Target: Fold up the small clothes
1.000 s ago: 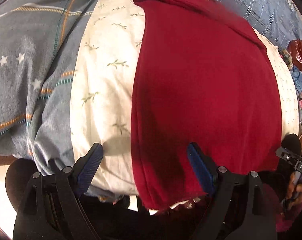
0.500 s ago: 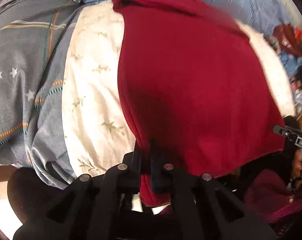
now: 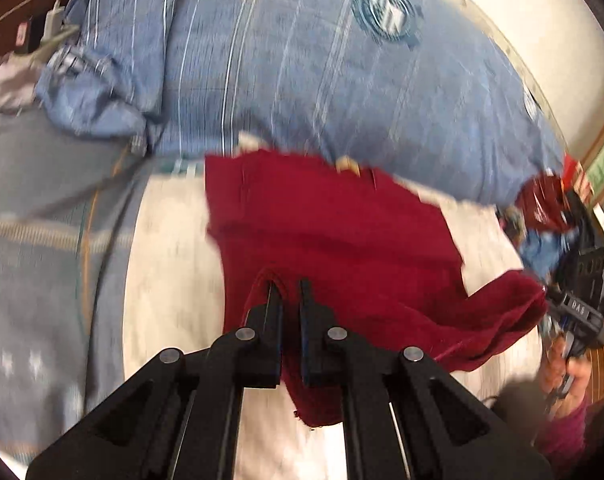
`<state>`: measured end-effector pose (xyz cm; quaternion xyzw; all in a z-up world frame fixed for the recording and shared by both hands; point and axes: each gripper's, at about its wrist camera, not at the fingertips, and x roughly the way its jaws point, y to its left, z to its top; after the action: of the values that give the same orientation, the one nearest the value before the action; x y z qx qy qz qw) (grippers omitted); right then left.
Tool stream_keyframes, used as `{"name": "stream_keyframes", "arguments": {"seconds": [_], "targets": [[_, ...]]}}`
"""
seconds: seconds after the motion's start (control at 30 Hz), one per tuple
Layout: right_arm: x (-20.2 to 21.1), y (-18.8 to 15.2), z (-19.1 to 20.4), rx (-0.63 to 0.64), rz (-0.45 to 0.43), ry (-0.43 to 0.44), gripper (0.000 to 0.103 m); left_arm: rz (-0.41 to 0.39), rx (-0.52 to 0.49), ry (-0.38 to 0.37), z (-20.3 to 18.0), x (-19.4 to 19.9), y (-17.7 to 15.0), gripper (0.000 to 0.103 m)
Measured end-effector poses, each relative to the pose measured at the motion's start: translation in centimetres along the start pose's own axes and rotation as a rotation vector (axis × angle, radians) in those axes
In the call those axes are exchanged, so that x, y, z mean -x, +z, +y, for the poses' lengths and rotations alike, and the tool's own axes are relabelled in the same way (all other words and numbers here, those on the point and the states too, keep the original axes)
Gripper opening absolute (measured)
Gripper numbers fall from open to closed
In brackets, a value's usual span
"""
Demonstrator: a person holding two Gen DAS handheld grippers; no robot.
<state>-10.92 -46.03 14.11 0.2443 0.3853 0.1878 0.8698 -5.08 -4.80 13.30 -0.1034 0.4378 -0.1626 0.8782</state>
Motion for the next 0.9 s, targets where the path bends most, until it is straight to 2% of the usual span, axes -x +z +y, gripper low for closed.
{"name": "stream_keyframes", "arguments": {"seconds": [0.13,0.23,0.33,0.47,0.53,0.57,0.6,0.63,0.7,0.73,0.8,0.9], "targets": [[-3.4,4.0,-1.7,-0.043,-0.021,-0.042,0.007,-0.008,0.041,0.022,0.8,-4.2,4.4,0.004],[-5.5,6.3,-3.3,-0.075,-0.022,-0.058,0.007,0.009,0.06,0.055,1.3,-7.5,6.0,0.004],[-8.2,8.2,-5.0,-0.109,-0.013,-0.068,0.007,0.011,0.11,0.041,2.2,-9.6,7.5,0.004],[-11.8,9.7,-8.5,-0.176,0.032,-0.113,0.014,0.037,0.169,0.01,3.4,-12.5,8.9,0.007],[-12.4,9.6,-9.6,-0.217,0.057,-0.11,0.02,0.056,0.173,0.006,3.8,-13.5,9.3,0.014],[-12.2,9.6,-9.7,-0.223,0.057,-0.103,0.032,0.058,0.168,0.016,4.0,-13.5,9.4,0.032],[-11.5,9.4,-9.6,-0.223,0.042,-0.091,0.048,0.037,0.164,0.045,4.1,-13.0,9.4,0.056],[-10.4,9.3,-9.4,-0.21,0.004,-0.09,0.053,0.004,0.167,0.063,4.3,-12.4,9.4,0.061],[-8.5,9.0,-8.9,-0.177,-0.052,-0.122,0.055,-0.042,0.188,0.061,5.1,-10.7,9.2,0.063],[-7.8,8.8,-8.3,-0.15,-0.054,-0.129,0.055,-0.033,0.191,0.058,5.2,-10.2,9.0,0.063],[-7.6,8.2,-6.7,-0.068,-0.022,-0.114,0.051,-0.024,0.181,0.084,5.1,-9.1,8.1,0.063],[-10.0,7.5,-4.2,0.063,0.048,-0.147,0.047,-0.036,0.149,0.137,4.6,-7.8,6.1,0.066]]}}
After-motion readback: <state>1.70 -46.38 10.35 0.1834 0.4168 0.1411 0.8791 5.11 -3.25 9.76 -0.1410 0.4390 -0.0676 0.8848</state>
